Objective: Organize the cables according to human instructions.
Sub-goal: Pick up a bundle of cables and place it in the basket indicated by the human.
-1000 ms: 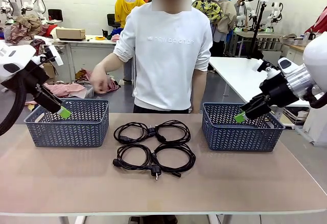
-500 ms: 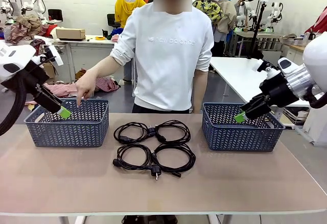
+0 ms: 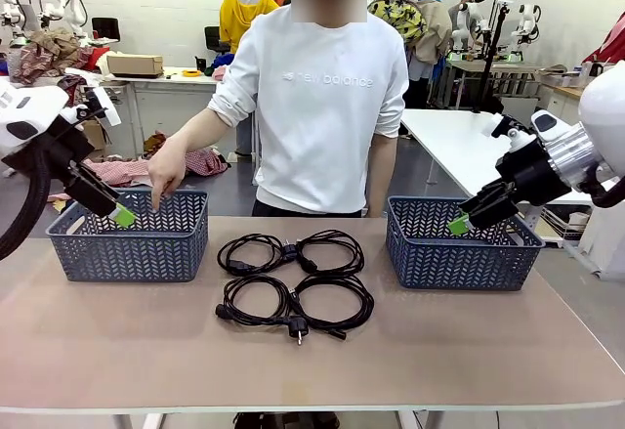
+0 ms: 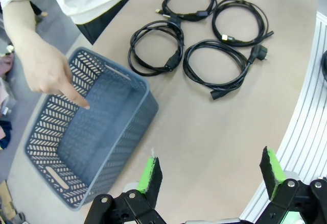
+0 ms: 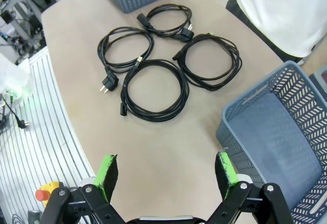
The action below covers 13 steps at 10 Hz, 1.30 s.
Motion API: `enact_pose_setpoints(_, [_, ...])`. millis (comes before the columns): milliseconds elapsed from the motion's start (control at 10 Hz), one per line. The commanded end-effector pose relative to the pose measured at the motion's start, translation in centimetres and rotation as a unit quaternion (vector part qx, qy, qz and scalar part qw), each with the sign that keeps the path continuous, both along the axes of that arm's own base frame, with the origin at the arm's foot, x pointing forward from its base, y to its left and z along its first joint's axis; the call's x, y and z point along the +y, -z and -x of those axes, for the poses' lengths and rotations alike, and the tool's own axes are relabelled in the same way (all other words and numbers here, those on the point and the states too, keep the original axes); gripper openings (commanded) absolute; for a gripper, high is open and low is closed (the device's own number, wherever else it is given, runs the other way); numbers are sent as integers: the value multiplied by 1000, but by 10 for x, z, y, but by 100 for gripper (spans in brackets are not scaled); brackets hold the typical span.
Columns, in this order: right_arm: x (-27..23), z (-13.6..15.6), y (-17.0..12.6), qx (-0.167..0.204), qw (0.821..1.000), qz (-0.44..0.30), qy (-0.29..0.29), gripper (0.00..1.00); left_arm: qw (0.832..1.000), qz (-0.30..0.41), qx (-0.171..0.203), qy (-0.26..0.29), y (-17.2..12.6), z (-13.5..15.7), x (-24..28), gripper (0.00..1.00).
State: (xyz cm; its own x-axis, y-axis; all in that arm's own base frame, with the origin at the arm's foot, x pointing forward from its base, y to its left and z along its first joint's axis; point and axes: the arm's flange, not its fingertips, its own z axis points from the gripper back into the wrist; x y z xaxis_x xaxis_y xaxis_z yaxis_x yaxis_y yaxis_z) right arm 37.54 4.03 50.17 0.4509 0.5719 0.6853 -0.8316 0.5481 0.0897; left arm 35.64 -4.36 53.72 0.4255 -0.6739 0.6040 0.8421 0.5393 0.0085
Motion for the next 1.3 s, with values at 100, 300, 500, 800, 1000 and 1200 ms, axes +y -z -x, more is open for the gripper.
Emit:
enact_pose_setpoints(100, [-1,-3,0,-8,1000,-11,-10,100,1000,8,-1,8,-1,0,2,100])
enact_pose_setpoints(300, [-1,-3,0,-8,1000,-11,-10,100,1000,8,-1,8,-1,0,2,100])
enact_pose_setpoints(500, [-1,-3,0,-8,1000,-11,-10,100,999,-29,-10,19,-5,-6,-13,100])
enact_pose_setpoints(800, [-1,-3,0,-8,1000,-11,-10,100,988,-108,-22,109,-13,-28,-73,100])
enact_pose_setpoints(1000, [-1,-3,0,-8,1000,-11,-10,100,972,-158,-21,175,-6,-38,-117,100])
enact_pose_setpoints(1200, [-1,-3,0,-8,1000,-11,-10,100,951,-210,-17,226,10,-46,-153,100])
